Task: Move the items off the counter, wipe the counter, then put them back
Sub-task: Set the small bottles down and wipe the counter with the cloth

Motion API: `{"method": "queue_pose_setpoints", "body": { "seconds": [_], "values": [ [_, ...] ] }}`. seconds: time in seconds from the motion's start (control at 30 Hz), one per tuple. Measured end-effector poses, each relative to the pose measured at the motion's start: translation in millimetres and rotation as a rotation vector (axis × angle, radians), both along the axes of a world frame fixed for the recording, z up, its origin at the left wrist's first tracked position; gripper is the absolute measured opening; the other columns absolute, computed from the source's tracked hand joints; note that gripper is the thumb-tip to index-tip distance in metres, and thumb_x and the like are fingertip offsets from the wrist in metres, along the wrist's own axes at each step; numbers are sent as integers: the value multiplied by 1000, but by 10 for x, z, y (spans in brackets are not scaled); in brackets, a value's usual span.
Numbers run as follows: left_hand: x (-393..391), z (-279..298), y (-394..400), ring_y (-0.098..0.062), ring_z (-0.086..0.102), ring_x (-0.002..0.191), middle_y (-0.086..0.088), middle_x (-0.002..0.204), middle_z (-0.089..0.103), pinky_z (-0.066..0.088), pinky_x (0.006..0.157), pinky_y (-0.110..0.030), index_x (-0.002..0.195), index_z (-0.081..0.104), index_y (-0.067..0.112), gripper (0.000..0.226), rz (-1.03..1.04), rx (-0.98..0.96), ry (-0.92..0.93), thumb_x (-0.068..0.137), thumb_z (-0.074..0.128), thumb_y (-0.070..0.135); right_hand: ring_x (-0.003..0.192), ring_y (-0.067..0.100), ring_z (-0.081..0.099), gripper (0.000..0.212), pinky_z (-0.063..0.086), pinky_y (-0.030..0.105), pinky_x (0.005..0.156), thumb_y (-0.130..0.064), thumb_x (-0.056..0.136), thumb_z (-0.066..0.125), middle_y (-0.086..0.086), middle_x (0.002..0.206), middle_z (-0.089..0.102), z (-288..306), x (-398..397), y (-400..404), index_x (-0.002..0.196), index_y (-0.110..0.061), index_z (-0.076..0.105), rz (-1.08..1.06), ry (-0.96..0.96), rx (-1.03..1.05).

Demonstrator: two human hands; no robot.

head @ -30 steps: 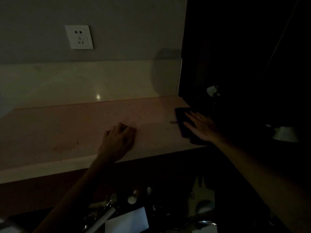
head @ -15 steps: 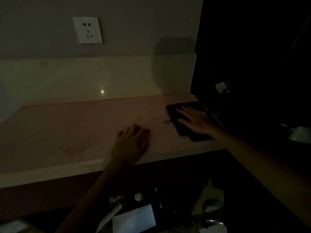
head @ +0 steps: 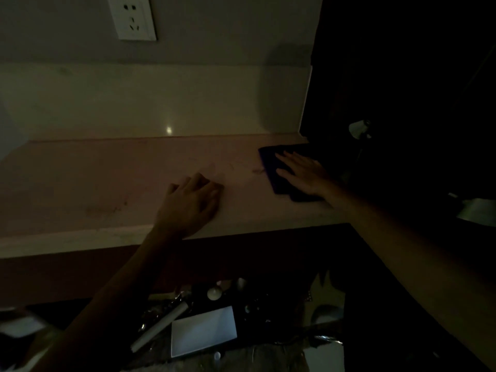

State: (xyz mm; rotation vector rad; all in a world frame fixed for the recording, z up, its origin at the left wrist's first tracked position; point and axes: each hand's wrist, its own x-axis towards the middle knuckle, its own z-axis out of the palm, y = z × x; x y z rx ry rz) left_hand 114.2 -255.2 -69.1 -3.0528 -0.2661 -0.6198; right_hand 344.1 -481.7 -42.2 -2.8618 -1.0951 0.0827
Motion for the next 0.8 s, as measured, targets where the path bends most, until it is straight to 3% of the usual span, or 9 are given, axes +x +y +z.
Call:
{"method": "queue_pose_setpoints", "body": {
  "seconds": [0.3,0.43,0.57,0.67,0.73,0.8],
  "values": [
    [-46,40,-71,-26,58,109,4,126,54,41,85,-39,129,53,40,53,6,-14,23,94,19,57,150,12,4,64,9,38,118,-66,94,13,-11,162,3,12,-361,-443,152,-42,5,9,-17,7],
    [-32,85,-15,-25,54,114,2,127,51,38,90,-41,132,50,41,48,-4,-54,47,94,26,58,150,14,6,64,10,38,119,-60,97,13,-6,163,6,54,-424,-352,154,-32,9,-33,-4,1],
    [-165,121,-95,-24,57,117,3,129,54,43,96,-42,129,57,38,52,-36,-262,31,92,26,59,147,16,19,52,20,36,118,-42,102,28,-2,159,26,2,-987,-114,148,-18,33,82,-81,320],
    [-696,-3,-277,-25,61,109,-3,123,59,49,89,-40,121,64,21,37,-133,-430,-224,97,41,38,140,21,35,44,30,39,115,-31,101,39,4,149,42,-257,-1679,92,140,-13,45,282,-108,606],
    [-1300,-341,-392,-20,58,107,-1,120,58,47,85,-34,121,63,20,33,-55,-453,-311,97,43,30,140,20,35,40,28,35,116,-27,99,46,5,146,44,-561,-2192,201,136,-13,51,364,-57,710],
    [-2040,-922,-492,-14,55,103,2,118,55,44,80,-27,124,61,22,34,103,-571,-276,96,44,31,133,17,43,35,35,29,111,-27,99,46,3,140,50,-1032,-2716,227,131,-15,56,384,119,769]
  ]
}}
